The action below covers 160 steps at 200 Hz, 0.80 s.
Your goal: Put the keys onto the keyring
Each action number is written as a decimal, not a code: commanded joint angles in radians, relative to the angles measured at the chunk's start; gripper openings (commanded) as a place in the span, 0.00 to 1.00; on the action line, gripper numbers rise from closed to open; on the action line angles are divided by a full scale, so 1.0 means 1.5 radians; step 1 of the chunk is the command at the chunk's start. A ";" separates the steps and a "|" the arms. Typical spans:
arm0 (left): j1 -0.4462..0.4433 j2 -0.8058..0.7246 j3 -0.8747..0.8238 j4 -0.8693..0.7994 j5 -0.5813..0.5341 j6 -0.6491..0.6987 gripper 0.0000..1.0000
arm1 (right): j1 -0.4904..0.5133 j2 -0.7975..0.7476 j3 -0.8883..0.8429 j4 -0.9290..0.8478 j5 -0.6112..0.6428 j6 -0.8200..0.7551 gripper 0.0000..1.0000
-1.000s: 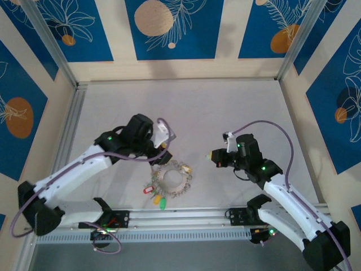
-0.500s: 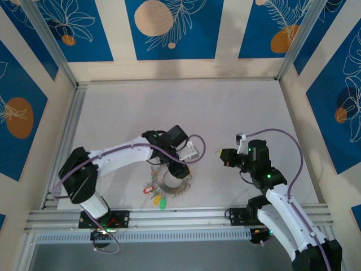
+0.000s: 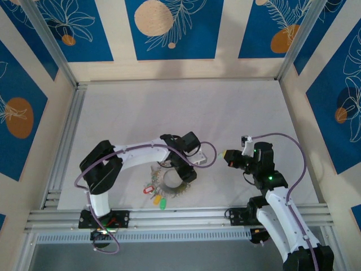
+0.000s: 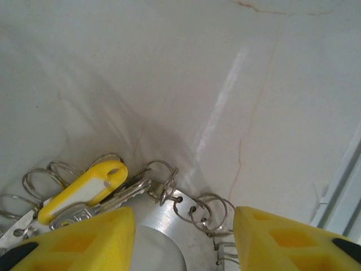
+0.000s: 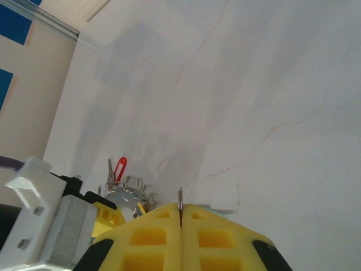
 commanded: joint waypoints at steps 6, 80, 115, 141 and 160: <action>-0.014 0.010 0.010 -0.024 -0.048 -0.027 0.48 | -0.009 -0.014 -0.014 0.009 -0.031 -0.001 0.00; -0.050 -0.027 -0.034 0.028 -0.079 -0.196 0.43 | -0.010 -0.030 -0.027 0.003 -0.034 0.005 0.00; -0.058 -0.050 -0.054 0.027 -0.079 -0.228 0.42 | -0.011 -0.054 -0.030 -0.014 -0.031 0.003 0.00; -0.075 -0.070 -0.067 0.005 -0.095 -0.236 0.42 | -0.011 -0.060 -0.031 -0.022 -0.033 0.002 0.00; -0.085 -0.088 -0.080 -0.025 -0.116 -0.239 0.41 | -0.012 -0.060 -0.033 -0.022 -0.035 0.002 0.00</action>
